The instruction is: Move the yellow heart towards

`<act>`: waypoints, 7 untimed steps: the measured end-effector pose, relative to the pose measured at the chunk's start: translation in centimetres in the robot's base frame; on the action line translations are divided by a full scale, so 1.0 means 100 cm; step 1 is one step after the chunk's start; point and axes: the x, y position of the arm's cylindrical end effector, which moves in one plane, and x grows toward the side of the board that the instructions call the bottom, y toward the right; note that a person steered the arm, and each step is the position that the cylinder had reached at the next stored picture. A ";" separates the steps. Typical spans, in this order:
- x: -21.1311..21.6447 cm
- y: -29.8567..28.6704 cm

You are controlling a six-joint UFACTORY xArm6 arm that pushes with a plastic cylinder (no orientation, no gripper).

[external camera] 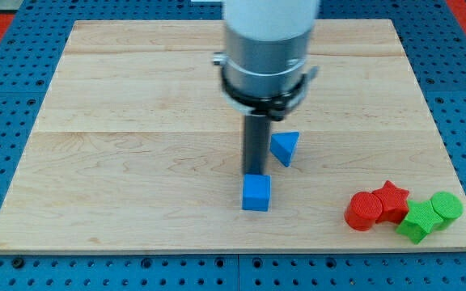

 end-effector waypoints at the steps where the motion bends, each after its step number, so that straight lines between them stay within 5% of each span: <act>1: -0.090 -0.034; 3: -0.164 -0.116; 4: -0.177 -0.084; 7: -0.127 -0.004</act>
